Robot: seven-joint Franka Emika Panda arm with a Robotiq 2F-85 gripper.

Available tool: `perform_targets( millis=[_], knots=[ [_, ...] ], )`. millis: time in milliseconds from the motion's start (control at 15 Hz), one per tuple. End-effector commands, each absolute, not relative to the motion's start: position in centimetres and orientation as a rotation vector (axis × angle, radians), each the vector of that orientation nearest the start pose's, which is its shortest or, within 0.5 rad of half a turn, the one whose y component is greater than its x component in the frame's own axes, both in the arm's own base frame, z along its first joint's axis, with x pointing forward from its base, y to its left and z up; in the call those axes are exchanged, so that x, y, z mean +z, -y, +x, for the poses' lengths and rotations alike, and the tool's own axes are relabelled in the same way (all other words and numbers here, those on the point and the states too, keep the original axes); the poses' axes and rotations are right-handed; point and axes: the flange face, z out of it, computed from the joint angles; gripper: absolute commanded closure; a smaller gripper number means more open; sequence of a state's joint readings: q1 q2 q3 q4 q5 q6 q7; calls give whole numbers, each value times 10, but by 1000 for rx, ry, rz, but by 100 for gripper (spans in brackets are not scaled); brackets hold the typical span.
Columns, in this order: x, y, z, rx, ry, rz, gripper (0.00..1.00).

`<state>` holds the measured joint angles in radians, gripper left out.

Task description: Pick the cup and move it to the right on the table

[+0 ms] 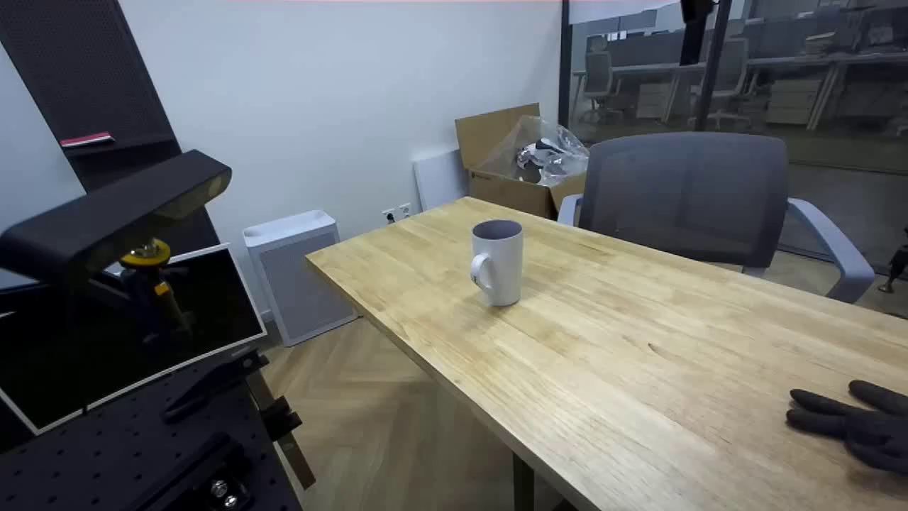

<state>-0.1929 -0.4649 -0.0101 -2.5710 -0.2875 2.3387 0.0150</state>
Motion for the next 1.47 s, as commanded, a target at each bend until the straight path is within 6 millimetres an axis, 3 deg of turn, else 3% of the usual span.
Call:
perform_targets(
  millis=[0, 1000, 1400],
  knots=[
    [445, 88, 406, -353, -69, -3367, 0],
    [444, 86, 407, -353, -63, -3362, 0],
    [444, 44, 411, -384, 110, -3356, 0]
  ],
)
